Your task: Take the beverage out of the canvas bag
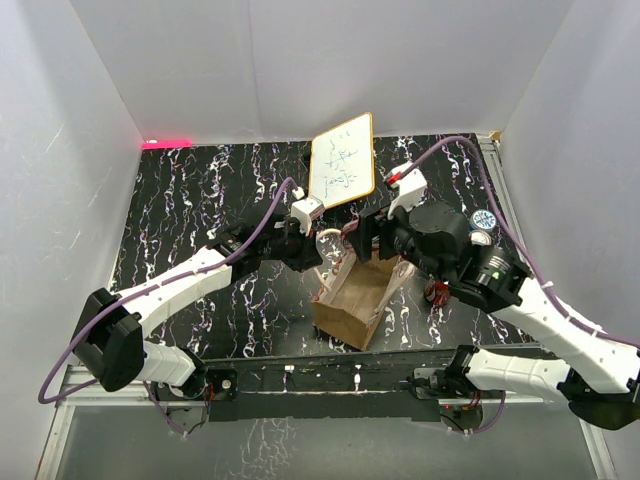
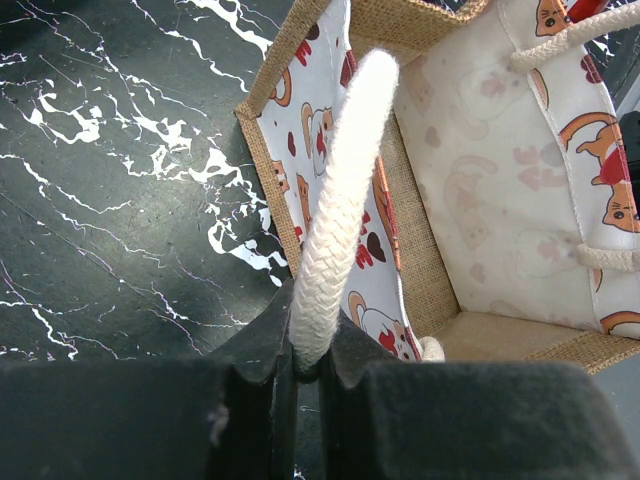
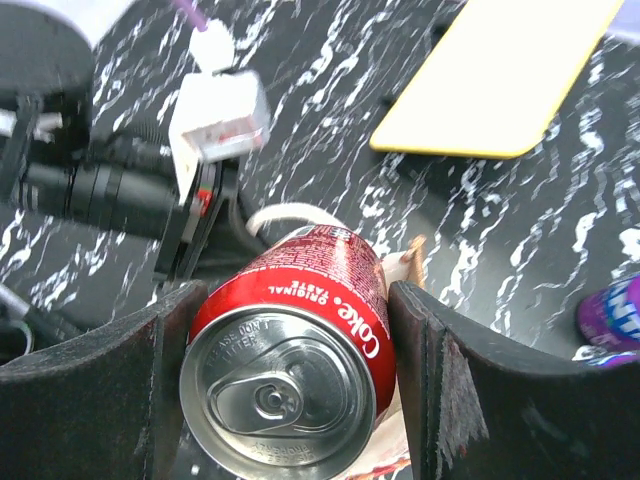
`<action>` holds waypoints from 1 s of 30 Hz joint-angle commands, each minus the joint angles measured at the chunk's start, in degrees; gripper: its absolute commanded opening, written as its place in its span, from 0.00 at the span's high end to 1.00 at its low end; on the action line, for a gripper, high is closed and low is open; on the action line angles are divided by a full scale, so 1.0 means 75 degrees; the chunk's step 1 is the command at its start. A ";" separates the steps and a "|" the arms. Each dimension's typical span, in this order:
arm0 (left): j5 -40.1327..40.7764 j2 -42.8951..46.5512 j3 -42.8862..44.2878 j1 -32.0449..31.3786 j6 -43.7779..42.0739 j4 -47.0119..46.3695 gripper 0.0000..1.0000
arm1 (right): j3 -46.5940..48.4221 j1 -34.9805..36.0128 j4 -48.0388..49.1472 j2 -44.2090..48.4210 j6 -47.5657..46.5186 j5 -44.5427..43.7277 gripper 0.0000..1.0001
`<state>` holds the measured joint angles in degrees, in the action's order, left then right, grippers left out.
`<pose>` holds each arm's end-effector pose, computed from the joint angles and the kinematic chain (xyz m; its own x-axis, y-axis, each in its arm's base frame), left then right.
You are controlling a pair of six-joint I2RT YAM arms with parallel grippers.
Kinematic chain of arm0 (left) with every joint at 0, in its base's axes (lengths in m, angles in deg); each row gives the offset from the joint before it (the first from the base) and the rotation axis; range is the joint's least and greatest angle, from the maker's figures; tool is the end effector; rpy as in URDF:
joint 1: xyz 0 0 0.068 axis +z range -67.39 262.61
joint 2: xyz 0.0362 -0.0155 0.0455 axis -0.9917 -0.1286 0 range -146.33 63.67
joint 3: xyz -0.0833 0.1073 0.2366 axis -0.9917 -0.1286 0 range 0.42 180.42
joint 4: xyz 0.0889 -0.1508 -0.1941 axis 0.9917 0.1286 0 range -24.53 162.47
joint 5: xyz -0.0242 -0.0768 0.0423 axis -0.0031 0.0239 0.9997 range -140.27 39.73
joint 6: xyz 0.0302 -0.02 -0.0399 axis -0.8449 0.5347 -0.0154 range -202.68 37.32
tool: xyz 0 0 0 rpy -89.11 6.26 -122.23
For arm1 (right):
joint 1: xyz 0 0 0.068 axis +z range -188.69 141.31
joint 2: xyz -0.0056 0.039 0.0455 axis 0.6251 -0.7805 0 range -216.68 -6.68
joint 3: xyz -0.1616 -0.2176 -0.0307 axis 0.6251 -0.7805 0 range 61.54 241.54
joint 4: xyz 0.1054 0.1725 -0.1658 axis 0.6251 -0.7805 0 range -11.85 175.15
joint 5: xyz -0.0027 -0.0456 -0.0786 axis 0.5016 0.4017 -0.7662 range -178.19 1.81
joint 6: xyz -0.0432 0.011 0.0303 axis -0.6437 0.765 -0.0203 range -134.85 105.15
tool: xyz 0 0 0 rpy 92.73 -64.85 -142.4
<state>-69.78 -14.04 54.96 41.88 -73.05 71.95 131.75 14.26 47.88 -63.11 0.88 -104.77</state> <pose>0.2242 -0.2088 0.2771 -0.5092 0.2304 -0.8292 0.7605 0.5715 -0.3082 0.1267 0.1510 0.4071 -0.3958 -0.0931 -0.9136 -0.5195 0.8431 0.1392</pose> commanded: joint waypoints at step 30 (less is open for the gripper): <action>0.0084 0.0143 0.0221 -0.0024 -0.0083 0.0155 1.00 | -0.1720 -0.6137 0.1038 0.1104 0.0891 -0.5000 0.92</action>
<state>-69.26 -14.04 54.96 41.88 -73.09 71.99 120.54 -28.21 54.11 -60.57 1.16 -140.64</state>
